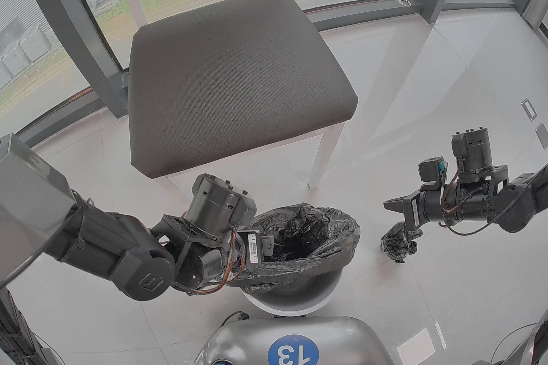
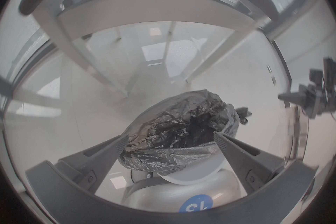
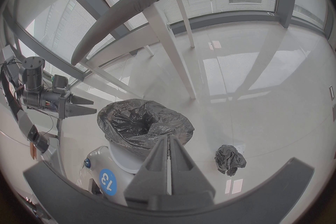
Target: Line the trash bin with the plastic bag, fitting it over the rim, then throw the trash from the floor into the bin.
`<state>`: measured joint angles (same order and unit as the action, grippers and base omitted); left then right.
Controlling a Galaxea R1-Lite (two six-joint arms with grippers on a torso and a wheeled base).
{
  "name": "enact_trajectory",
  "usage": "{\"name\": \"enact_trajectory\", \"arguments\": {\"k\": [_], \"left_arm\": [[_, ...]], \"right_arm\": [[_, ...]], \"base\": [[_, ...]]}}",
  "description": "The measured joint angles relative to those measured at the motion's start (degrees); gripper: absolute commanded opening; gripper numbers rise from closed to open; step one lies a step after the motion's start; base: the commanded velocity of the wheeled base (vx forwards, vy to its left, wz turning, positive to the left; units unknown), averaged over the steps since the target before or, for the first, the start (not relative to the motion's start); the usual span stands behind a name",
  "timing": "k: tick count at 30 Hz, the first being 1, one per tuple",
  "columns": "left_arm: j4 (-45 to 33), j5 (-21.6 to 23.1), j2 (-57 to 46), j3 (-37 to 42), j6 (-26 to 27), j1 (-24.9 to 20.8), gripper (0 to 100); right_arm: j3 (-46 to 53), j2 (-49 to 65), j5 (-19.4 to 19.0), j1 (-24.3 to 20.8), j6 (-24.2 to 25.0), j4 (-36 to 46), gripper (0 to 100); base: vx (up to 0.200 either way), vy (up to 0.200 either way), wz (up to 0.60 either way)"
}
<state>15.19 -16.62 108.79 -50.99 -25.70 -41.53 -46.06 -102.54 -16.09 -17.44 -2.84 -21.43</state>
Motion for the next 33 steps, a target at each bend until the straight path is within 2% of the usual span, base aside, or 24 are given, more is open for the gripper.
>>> {"name": "enact_trajectory", "arguments": {"k": [5,9,17,33], "left_arm": [[0.8,5.4,0.9,-1.4,13.1,0.7,100],[2.6,7.7,4.1,-4.3,18.1,1.1,100],[1.9,8.4,10.7,-10.3,20.1,-0.6,100],[1.4,8.6,16.2,-14.1,19.4,-4.4,100]], "right_arm": [[0.7,0.9,0.0,-0.5,0.0,0.0,0],[1.7,2.0,0.0,-1.1,0.0,0.0,0],[4.4,4.8,-0.1,-1.9,0.3,0.0,0],[6.4,6.9,0.0,-1.9,0.4,-0.1,0]], "base": [[0.0,0.0,0.0],[0.0,0.0,0.0],[0.0,0.0,0.0],[0.0,0.0,0.0]]}}
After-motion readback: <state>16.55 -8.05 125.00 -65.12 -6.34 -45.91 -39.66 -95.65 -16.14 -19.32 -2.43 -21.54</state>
